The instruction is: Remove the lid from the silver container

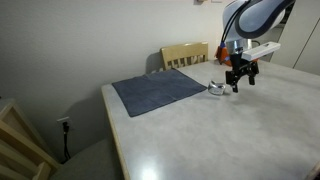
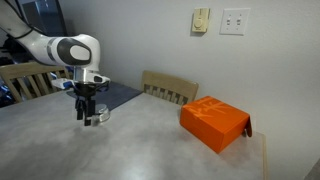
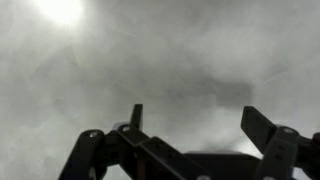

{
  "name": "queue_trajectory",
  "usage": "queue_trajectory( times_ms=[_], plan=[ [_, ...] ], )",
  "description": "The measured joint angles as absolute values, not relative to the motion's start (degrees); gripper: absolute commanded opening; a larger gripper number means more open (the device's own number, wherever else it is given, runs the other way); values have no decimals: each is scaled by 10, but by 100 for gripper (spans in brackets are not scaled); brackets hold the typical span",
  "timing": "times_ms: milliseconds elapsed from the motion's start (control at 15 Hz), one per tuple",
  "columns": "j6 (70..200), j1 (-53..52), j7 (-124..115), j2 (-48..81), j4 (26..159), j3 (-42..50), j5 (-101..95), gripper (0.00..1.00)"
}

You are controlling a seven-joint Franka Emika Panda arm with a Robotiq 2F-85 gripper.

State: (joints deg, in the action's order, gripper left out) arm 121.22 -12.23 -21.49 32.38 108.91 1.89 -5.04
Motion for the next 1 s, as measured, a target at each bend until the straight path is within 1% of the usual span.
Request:
queue_trajectory(
  times_ms=[200,600,867,1000],
  plan=[
    [1173,-124,-189,352,1053,3,-51,100],
    [1181,-131,-161,366,1021,-10,-63,100],
    [1238,-135,-160,355,1022,-12,-70,100],
    [1299,-135,-159,346,1032,-12,-70,100]
  ],
)
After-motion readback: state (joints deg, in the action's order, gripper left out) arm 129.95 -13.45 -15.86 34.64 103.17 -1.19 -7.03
